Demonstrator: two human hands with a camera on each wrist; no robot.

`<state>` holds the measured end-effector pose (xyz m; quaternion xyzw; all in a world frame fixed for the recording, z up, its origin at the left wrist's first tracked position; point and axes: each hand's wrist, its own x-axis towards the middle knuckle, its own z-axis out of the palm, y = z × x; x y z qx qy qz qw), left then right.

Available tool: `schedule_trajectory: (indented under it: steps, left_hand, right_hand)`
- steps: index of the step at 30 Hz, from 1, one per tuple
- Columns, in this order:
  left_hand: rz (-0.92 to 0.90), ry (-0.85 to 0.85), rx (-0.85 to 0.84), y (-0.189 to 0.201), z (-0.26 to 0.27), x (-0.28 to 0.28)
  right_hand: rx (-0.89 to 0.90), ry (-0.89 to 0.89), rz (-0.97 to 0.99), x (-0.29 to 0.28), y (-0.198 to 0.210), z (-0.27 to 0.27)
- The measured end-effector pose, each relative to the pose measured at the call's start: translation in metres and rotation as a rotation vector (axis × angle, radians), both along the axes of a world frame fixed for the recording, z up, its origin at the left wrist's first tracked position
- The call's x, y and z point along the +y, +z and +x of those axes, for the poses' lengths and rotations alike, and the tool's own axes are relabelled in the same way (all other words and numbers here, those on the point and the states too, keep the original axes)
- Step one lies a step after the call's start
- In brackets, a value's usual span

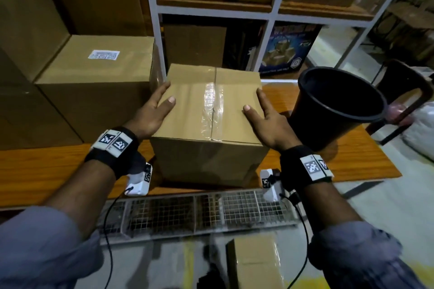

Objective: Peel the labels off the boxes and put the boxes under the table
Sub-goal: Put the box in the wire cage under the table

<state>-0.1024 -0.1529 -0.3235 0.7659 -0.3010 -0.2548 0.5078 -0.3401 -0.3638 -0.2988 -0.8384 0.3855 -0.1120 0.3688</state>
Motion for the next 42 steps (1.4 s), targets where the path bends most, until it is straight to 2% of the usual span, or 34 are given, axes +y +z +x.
schedule_trajectory:
  steps: [8, 14, 22, 27, 34, 37, 42]
  left_hand:
    - [-0.053, 0.012, -0.128, 0.005, -0.044, 0.040]
    - [-0.078, -0.013, -0.146, 0.002, -0.076, 0.067]
    - [-0.047, -0.099, -0.182, -0.017, -0.151, 0.094]
    - [-0.060, -0.133, -0.260, -0.027, -0.199, 0.084]
    - [0.006, -0.252, -0.264, -0.022, -0.277, 0.058]
    - [-0.035, -0.335, -0.245, -0.027, -0.317, 0.041]
    - [0.023, -0.408, -0.269, -0.039, -0.373, 0.015]
  right_hand:
    - [-0.021, -0.026, -0.114, 0.043, 0.009, -0.037]
    - [-0.012, -0.045, -0.117, 0.067, 0.005, -0.064]
    - [0.004, -0.113, -0.074, 0.103, -0.013, -0.144]
    - [-0.055, -0.162, -0.082, 0.102, -0.025, -0.190]
    - [0.025, -0.299, -0.093, 0.092, -0.026, -0.276]
    - [-0.005, -0.374, -0.092, 0.080, -0.040, -0.327]
    - [-0.038, -0.431, -0.106, 0.065, -0.068, -0.396]
